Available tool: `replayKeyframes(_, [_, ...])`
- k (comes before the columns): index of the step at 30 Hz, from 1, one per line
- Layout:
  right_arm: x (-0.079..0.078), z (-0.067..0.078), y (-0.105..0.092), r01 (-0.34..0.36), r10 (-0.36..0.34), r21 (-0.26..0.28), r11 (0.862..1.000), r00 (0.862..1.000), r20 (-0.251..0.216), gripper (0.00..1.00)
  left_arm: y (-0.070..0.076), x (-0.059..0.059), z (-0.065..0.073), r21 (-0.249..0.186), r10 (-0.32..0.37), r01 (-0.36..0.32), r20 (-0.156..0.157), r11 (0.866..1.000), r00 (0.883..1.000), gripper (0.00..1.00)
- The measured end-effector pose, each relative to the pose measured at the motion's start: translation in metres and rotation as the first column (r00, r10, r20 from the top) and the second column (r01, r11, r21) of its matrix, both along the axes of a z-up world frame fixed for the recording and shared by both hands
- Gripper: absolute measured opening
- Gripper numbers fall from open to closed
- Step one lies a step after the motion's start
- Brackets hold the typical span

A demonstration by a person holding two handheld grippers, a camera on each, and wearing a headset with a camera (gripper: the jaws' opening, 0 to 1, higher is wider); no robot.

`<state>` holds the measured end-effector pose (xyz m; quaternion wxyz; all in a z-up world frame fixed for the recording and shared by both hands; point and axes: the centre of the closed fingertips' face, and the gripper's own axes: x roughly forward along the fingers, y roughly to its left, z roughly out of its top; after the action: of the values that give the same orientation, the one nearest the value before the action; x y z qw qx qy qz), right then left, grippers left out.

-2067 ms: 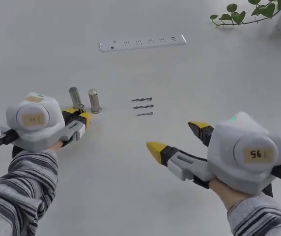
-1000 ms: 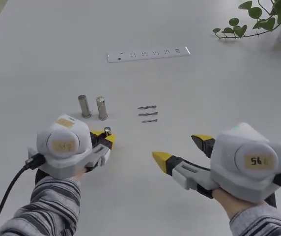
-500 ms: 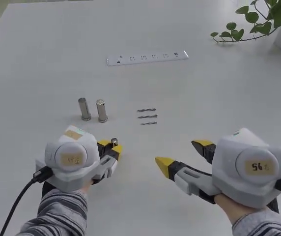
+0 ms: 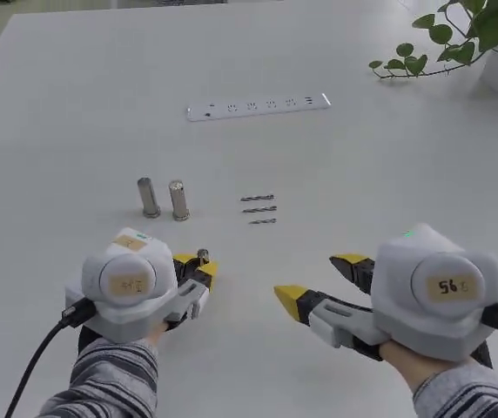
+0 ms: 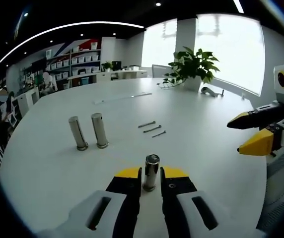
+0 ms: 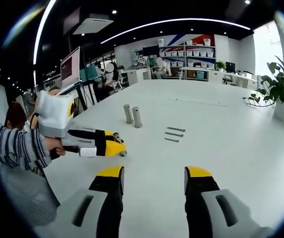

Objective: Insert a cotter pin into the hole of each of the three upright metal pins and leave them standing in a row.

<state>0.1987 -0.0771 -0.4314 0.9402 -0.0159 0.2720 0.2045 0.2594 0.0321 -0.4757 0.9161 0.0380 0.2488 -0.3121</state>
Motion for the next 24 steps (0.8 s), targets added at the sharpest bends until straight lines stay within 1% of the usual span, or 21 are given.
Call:
replayKeyframes(2, [0.003, 0.001, -0.001, -0.018, 0.018, -0.011, 1.0, 1.0, -0.001, 0.46, 0.0, 0.0, 0.001, -0.001, -0.002, 0.002, 0.007, 1.0, 1.0, 0.15])
replayKeyframes(5, [0.008, -0.001, -0.002, -0.059, 0.058, -0.043, 0.997, 0.998, -0.026, 0.46, 0.001, 0.0, 0.004, -0.01, -0.003, 0.003, 0.01, 1.0, 1.0, 0.2])
replayKeyframes(6, [0.01, -0.002, -0.002, -0.071, 0.07, -0.047, 0.996, 0.997, -0.034, 0.45, 0.001, 0.0, 0.005, -0.011, -0.002, 0.002, 0.012, 1.0, 1.0, 0.22])
replayKeyframes(8, [0.015, -0.002, -0.001, -0.107, 0.105, -0.05, 0.993, 0.993, -0.052, 0.44, 0.003, -0.001, 0.008, -0.014, 0.0, 0.0, 0.014, 1.0, 1.0, 0.26])
replayKeyframes(10, [0.02, -0.003, 0.0, -0.155, 0.15, -0.064, 0.986, 0.986, -0.071, 0.42, 0.006, -0.002, 0.009, -0.016, 0.005, -0.005, 0.019, 1.0, 1.0, 0.29])
replayKeyframes(11, [0.022, -0.004, 0.0, -0.162, 0.156, -0.07, 0.984, 0.984, -0.08, 0.42, 0.007, -0.003, 0.009, -0.018, 0.004, -0.003, 0.018, 1.0, 1.0, 0.31])
replayKeyframes(12, [0.025, -0.005, 0.001, -0.186, 0.179, -0.085, 0.979, 0.98, -0.088, 0.41, 0.008, -0.004, 0.01, -0.022, 0.006, -0.005, 0.015, 1.0, 1.0, 0.32])
replayKeyframes(13, [0.026, -0.005, 0.003, -0.214, 0.205, -0.091, 0.973, 0.974, -0.097, 0.41, 0.009, -0.005, 0.01, -0.021, 0.009, -0.008, 0.014, 1.0, 1.0, 0.34])
replayKeyframes(14, [0.03, -0.006, 0.003, -0.224, 0.213, -0.095, 0.97, 0.971, -0.11, 0.41, 0.011, -0.006, 0.011, -0.018, 0.01, -0.01, 0.017, 1.0, 1.0, 0.35])
replayKeyframes(15, [0.032, -0.006, 0.003, -0.236, 0.224, -0.1, 0.967, 0.968, -0.114, 0.4, 0.012, -0.007, 0.011, -0.015, 0.01, -0.01, 0.018, 1.0, 1.0, 0.36])
replayKeyframes(16, [0.034, -0.007, 0.005, -0.27, 0.257, -0.105, 0.957, 0.958, -0.127, 0.39, 0.014, -0.008, 0.011, -0.004, 0.004, -0.004, 0.019, 1.0, 1.0, 0.36])
replayKeyframes(17, [0.036, -0.008, 0.005, -0.283, 0.266, -0.116, 0.952, 0.954, -0.141, 0.39, 0.014, -0.01, 0.013, -0.001, 0.0, 0.0, 0.024, 1.0, 1.0, 0.36])
replayKeyframes(18, [0.04, -0.009, 0.003, -0.284, 0.265, -0.134, 0.949, 0.953, -0.145, 0.38, 0.015, -0.011, 0.014, -0.002, 0.001, -0.001, 0.026, 1.0, 1.0, 0.36])
replayKeyframes(19, [0.043, -0.009, 0.003, -0.305, 0.284, -0.154, 0.94, 0.948, -0.143, 0.38, 0.016, -0.012, 0.016, -0.006, 0.005, -0.004, 0.025, 1.0, 1.0, 0.38])
replayKeyframes(20, [0.046, -0.01, 0.004, -0.33, 0.306, -0.163, 0.93, 0.939, -0.159, 0.37, 0.017, -0.012, 0.017, -0.013, 0.011, -0.011, 0.024, 1.0, 1.0, 0.4])
replayKeyframes(21, [0.048, -0.01, 0.005, -0.334, 0.308, -0.155, 0.93, 0.936, -0.169, 0.36, 0.018, -0.013, 0.02, -0.024, 0.018, -0.017, 0.024, 1.0, 1.0, 0.42])
replayKeyframes(22, [0.051, -0.009, 0.008, -0.352, 0.324, -0.149, 0.924, 0.929, -0.181, 0.35, 0.019, -0.013, 0.022, -0.032, 0.023, -0.022, 0.027, 0.999, 0.999, 0.42])
replayKeyframes(24, [0.057, -0.009, 0.01, -0.377, 0.345, -0.149, 0.914, 0.917, -0.199, 0.34, 0.021, -0.014, 0.025, -0.044, 0.033, -0.031, 0.03, 0.999, 0.999, 0.45])
